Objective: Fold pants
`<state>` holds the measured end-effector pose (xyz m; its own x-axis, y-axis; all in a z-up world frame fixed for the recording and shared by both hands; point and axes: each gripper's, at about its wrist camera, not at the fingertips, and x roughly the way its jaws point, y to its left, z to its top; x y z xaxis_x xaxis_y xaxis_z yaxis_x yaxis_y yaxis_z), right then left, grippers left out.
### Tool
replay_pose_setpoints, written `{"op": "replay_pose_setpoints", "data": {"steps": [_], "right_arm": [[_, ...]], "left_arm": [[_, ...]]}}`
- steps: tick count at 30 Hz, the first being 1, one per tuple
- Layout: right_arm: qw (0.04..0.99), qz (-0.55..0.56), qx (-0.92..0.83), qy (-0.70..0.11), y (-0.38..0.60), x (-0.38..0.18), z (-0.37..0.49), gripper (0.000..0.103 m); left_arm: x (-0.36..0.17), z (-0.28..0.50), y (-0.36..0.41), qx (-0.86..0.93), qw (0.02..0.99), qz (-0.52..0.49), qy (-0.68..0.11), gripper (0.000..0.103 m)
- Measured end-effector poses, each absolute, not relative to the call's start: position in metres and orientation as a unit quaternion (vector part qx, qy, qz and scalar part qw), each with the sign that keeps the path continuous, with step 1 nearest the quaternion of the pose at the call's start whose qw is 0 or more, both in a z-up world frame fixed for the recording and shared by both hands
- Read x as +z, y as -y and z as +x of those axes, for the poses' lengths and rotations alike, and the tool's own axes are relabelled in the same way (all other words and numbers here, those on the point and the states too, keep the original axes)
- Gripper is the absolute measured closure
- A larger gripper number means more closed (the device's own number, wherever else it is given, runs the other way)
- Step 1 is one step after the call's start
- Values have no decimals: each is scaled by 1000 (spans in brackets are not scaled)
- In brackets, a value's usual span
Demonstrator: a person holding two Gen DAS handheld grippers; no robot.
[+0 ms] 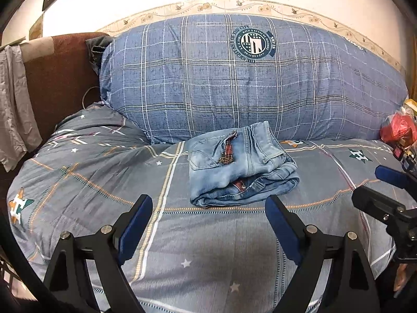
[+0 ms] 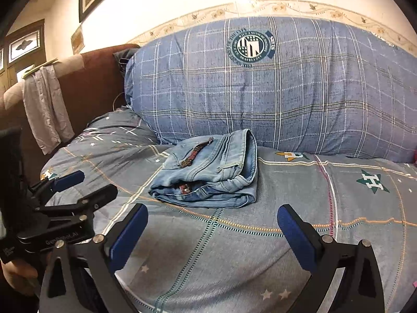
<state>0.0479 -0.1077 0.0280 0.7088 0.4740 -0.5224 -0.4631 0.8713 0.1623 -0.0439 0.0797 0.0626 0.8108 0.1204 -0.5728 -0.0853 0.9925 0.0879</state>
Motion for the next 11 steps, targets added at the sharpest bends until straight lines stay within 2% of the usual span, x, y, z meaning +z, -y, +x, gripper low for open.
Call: {"op": "replay_pose_setpoints", "data": {"steps": [11], "right_arm": [[928,13,260,-267,112,42,9,2]], "left_arm": [[80,-85,-74,62,957,45,-279,15]]}}
